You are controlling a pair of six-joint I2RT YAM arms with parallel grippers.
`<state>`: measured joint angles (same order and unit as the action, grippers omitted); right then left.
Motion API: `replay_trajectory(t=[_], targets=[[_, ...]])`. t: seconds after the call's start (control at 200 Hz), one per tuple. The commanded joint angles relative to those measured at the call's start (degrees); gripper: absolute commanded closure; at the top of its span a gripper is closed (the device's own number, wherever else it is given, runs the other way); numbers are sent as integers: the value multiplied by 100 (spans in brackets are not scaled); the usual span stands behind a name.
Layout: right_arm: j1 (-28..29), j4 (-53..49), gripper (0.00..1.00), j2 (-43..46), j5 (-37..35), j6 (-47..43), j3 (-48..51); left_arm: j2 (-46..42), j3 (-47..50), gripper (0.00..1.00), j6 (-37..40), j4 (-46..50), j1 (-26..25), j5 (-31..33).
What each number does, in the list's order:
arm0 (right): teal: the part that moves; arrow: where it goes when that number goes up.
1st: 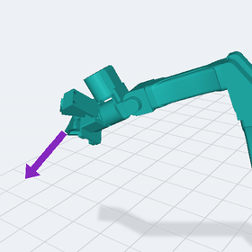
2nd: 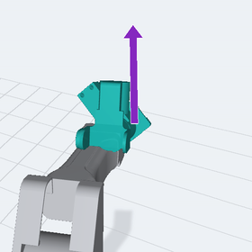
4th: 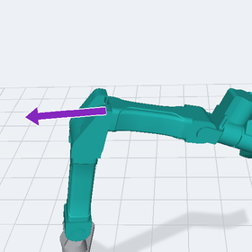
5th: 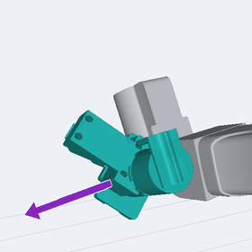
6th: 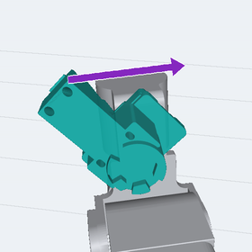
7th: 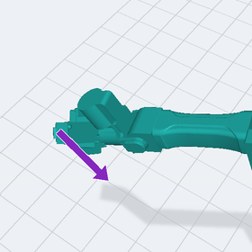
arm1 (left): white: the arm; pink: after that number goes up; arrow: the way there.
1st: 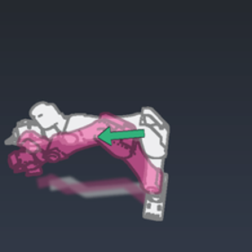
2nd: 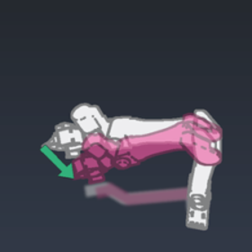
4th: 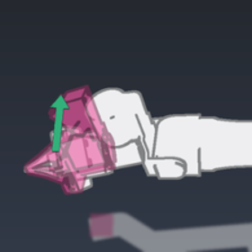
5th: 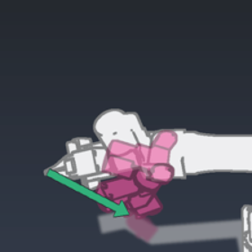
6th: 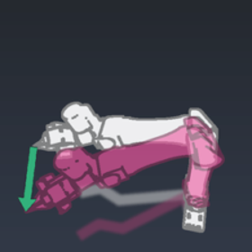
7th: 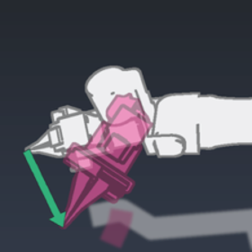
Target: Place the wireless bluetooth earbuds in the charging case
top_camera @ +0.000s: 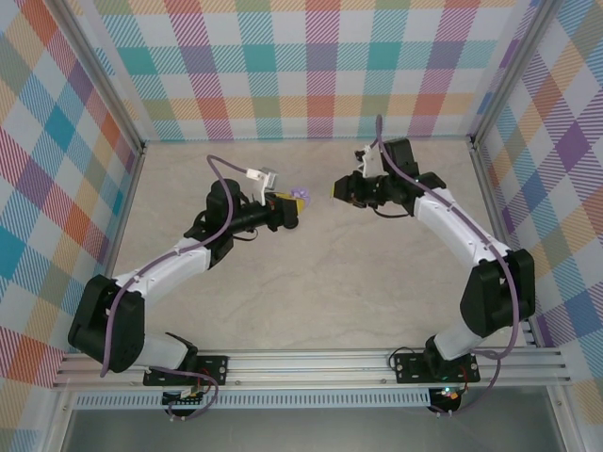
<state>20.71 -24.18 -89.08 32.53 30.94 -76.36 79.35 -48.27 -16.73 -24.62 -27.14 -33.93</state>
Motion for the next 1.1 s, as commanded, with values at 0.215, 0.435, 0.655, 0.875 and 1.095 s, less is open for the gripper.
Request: replay_trajectory(t=[0.215,0.435,0.655,0.875,1.095], targets=[[12,1113,80,656,614,701,-118,31,179,88,328,-1346,-246,-260],[129,1582,79,930,589,948,20,-57,227,88,632,-1679,-366,-304],[334,1846,79,1074,448,850,98,-113,143,87,726,-1748,-431,-204],[544,1968,79,1147,217,617,209,-94,-34,87,544,-1748,-461,-200],[670,1819,79,1164,-16,381,182,-142,-168,87,487,-1669,-485,-232]])
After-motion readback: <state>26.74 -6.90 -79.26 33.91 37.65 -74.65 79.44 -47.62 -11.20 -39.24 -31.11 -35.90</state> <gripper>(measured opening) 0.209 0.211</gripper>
